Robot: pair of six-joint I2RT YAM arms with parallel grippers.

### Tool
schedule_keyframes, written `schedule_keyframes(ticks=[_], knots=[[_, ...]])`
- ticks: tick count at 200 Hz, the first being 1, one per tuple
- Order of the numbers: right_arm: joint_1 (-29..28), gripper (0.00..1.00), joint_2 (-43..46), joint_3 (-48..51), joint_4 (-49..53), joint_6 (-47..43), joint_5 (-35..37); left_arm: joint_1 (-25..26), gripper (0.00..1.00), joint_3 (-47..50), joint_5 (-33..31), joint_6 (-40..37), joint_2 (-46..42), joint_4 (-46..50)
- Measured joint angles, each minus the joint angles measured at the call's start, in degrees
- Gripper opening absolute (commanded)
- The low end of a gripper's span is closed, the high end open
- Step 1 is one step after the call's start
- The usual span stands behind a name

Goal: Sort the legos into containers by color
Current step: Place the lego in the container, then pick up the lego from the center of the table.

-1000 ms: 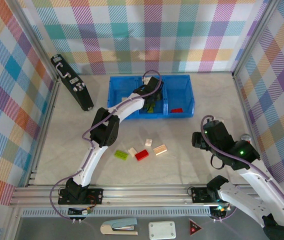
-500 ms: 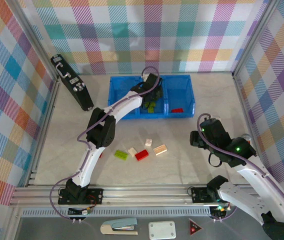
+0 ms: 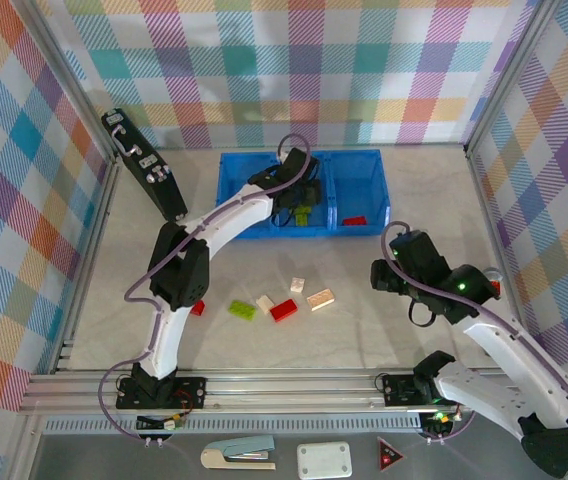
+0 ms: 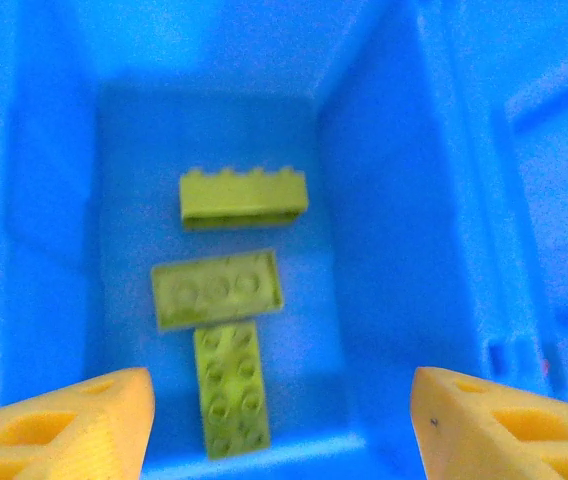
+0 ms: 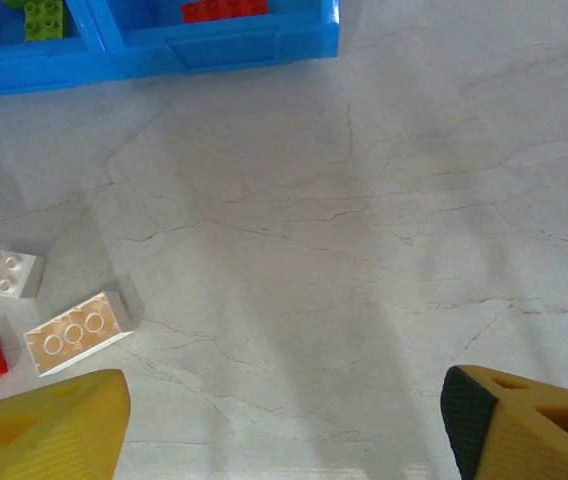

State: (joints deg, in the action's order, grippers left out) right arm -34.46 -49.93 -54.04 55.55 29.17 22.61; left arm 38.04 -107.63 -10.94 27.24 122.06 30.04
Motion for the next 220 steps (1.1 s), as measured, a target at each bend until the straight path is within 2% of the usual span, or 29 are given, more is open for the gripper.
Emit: schedule_keyframes(ticks=[98,164,220], knots=[[0.0,0.81,-4.35,0.0,-1.68,0.66,-3.48,1.49,0.65,15.54,5.49,-0.5,-10.45,8.02],[0.0,0.81,-4.9,0.0,-1.97,1.84,-4.94,6.08,0.58,20.39,6.97,-1.95,-12.37,12.13],[0.0,0.81,-4.7,0.0,-1.29,1.97,-5.33,8.68,0.56,23.37,7.76,-2.14,-12.35,13.27]])
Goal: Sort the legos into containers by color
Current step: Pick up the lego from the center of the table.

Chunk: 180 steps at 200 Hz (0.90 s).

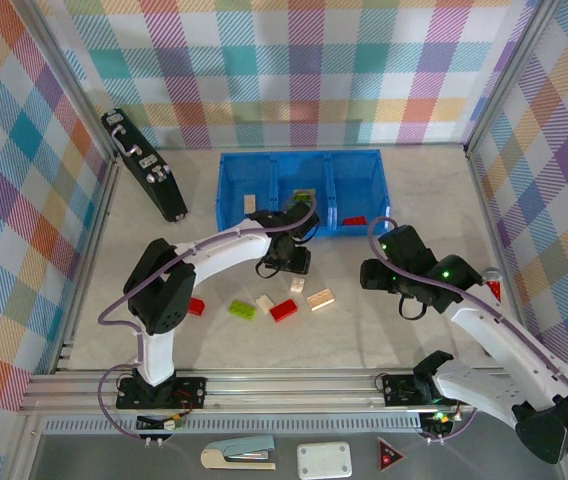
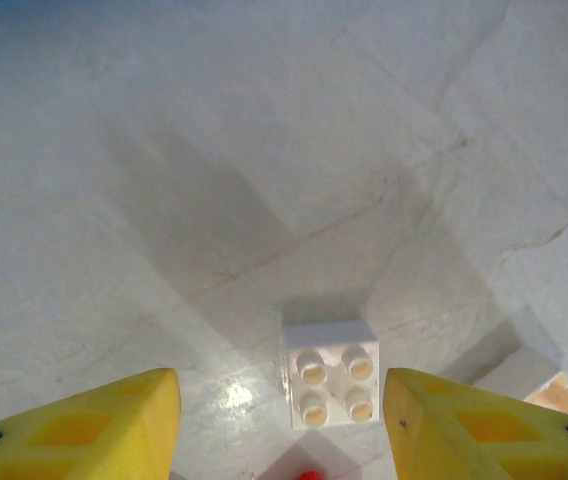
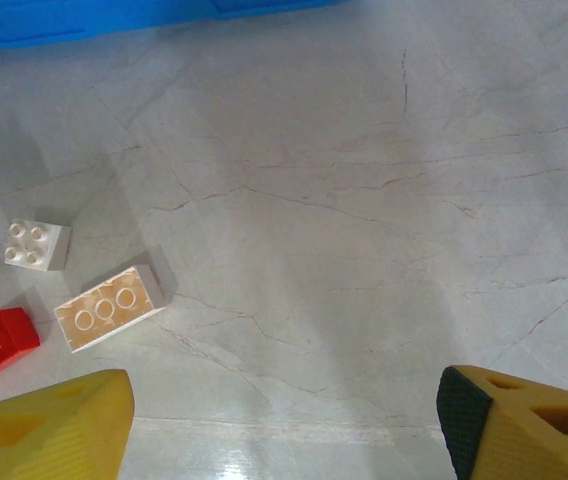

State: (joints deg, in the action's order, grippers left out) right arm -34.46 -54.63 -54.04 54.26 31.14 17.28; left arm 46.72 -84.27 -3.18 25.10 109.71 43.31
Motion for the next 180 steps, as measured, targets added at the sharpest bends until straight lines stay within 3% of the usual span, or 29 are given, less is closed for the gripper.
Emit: schedule_keyframes(ticks=[70,180], knots=[[0.0,0.81,1.27,0.39,0.7,1.14,-0.02,3.78,0.58,3.19,0.83,1.25,2.38,-0.37],[0.0,0.81,1.29,1.25,0.85,1.46,-0.04,4.63,0.43,4.0,1.46,2.6,4.9,-1.92]])
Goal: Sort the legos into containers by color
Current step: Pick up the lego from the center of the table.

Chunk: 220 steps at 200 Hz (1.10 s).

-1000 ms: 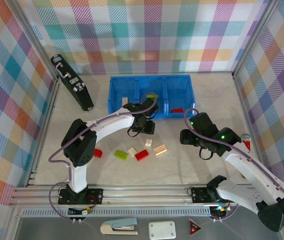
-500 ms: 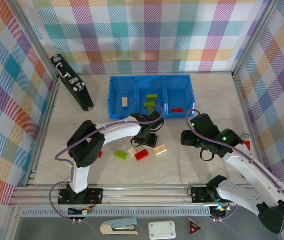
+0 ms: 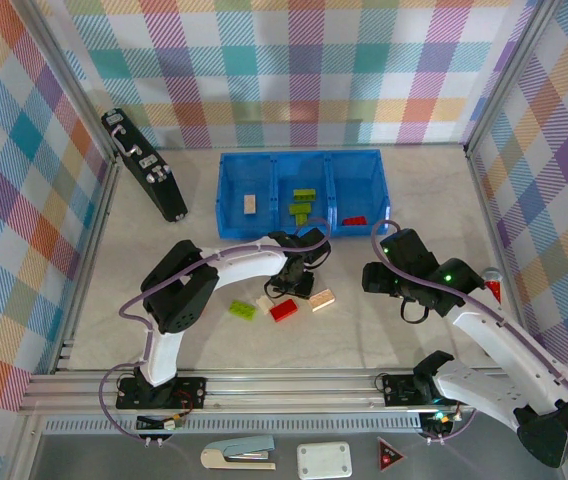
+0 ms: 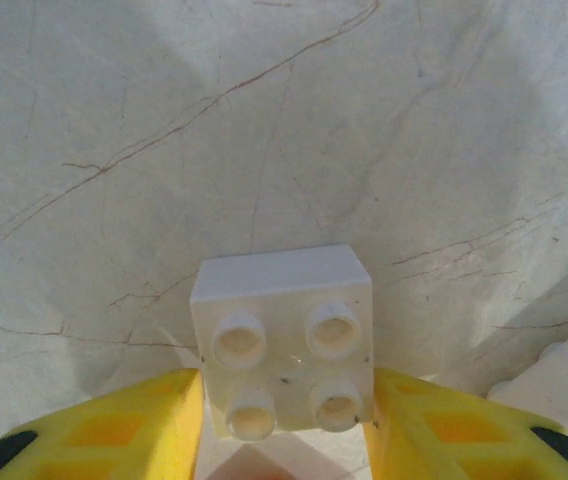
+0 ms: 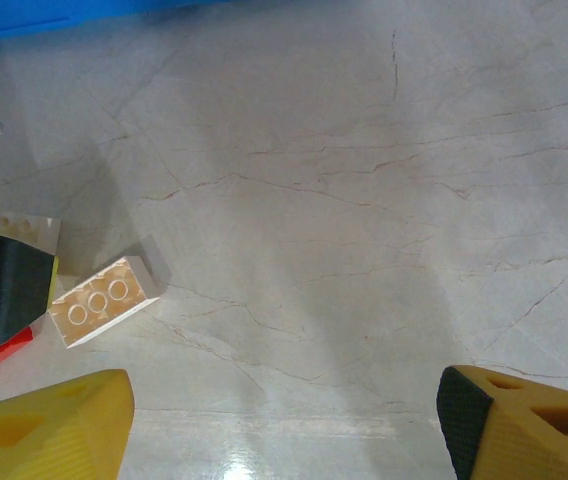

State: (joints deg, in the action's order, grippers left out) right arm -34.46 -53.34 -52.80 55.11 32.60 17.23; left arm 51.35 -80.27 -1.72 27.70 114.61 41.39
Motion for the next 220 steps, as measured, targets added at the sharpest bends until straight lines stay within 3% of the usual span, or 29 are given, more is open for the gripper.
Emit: schedule_keyframes(ticks=[167,220], knots=[[0.0,0.8,0.15,0.61,0.11,1.11,0.02,-0.09,0.35,0.0,-1.14,-0.07,-0.26,0.33],[0.0,0.8,-0.83,0.63,0.0,1.27,0.02,-2.34,0.34,0.0,-2.27,-0.55,-5.7,1.11]])
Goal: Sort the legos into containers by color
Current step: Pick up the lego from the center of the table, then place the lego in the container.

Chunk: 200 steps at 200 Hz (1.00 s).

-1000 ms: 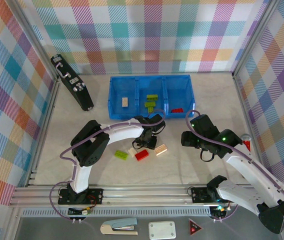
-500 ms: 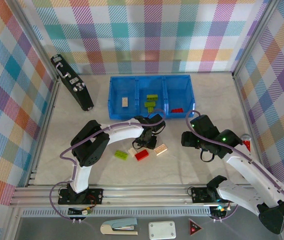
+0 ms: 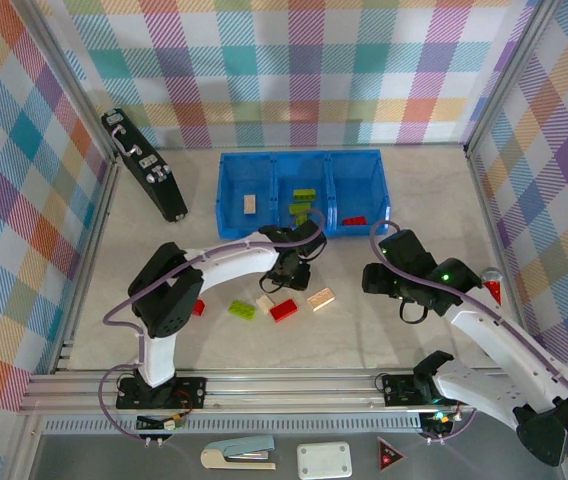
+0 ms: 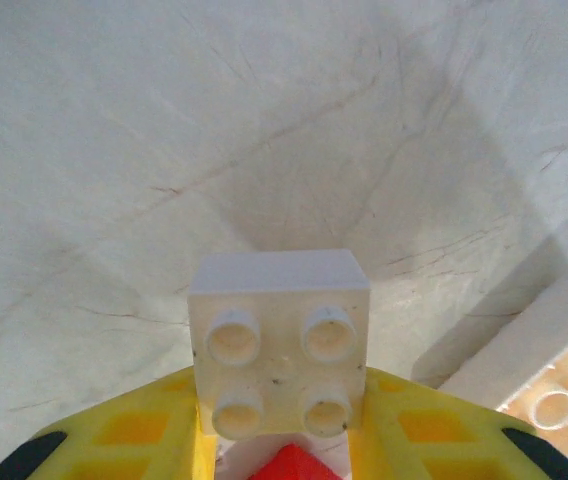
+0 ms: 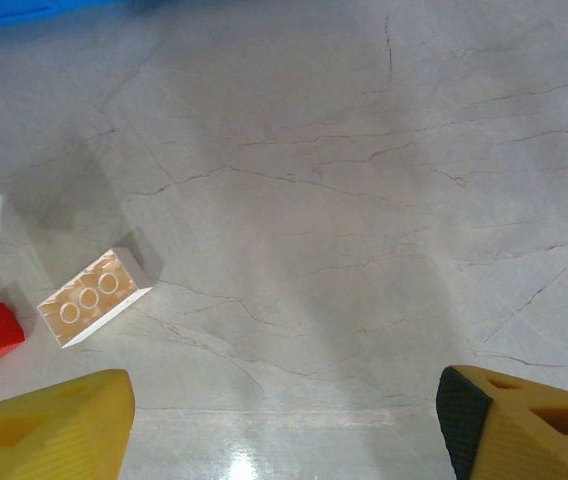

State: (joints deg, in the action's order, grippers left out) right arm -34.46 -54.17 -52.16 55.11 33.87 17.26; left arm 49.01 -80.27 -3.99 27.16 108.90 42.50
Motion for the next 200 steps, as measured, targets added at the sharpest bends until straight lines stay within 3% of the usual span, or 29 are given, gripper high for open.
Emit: schedule_keyframes(ticks=[67,121,200], knots=[[0.0,0.8,-0.44,0.0,-0.07,0.02,0.0,-8.92,0.34,0.26,-1.46,-2.78,-7.67,3.04],[0.0,0.8,-0.33,0.0,-0.02,0.02,0.02,-15.89,0.34,0.07,-1.44,-5.51,-8.57,3.96],[0.0,0.8,2.19,0.0,0.76,0.02,0.28,-21.55,0.33,-11.76,-1.9,-8.15,0.81,3.98]])
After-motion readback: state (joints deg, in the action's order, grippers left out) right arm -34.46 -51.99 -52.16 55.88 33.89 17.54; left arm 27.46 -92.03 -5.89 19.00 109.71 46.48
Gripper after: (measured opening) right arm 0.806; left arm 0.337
